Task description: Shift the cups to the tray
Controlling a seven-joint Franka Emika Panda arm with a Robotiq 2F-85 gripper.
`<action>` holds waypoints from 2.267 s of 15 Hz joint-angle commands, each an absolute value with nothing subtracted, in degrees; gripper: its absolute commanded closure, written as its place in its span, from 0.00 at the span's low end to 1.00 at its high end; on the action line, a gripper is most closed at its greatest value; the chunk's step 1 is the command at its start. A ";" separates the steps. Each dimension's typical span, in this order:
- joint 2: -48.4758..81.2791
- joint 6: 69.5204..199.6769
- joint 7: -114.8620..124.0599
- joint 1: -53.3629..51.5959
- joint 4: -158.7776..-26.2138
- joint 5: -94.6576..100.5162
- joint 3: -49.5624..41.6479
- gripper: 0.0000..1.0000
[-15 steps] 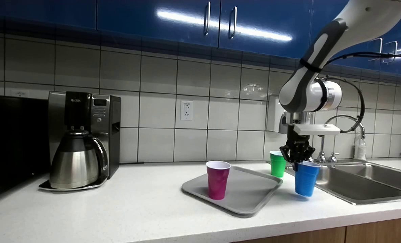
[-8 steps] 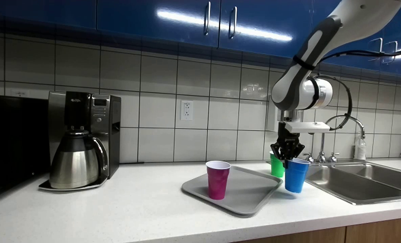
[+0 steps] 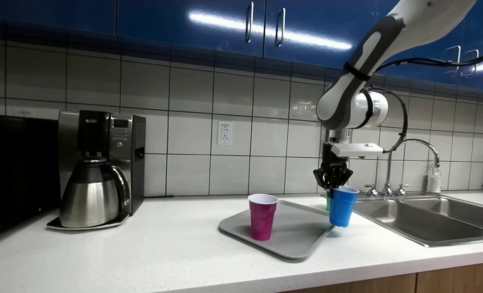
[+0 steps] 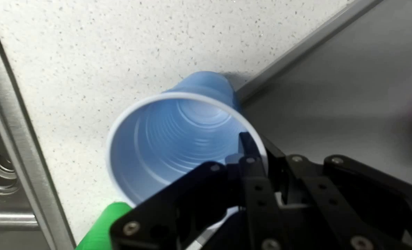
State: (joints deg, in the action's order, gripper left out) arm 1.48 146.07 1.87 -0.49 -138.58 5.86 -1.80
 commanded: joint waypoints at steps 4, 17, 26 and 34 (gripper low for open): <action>3.50 146.27 6.60 -1.55 -135.87 9.66 -0.43 0.99; 12.63 145.90 9.26 -3.55 -127.13 10.40 -0.81 0.99; 16.12 145.64 9.31 -4.85 -123.76 10.42 -1.27 0.70; 13.71 145.27 9.00 -4.86 -125.44 11.72 -2.03 0.17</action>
State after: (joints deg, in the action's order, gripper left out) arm 15.52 146.60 8.10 -4.61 -125.03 10.51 -1.59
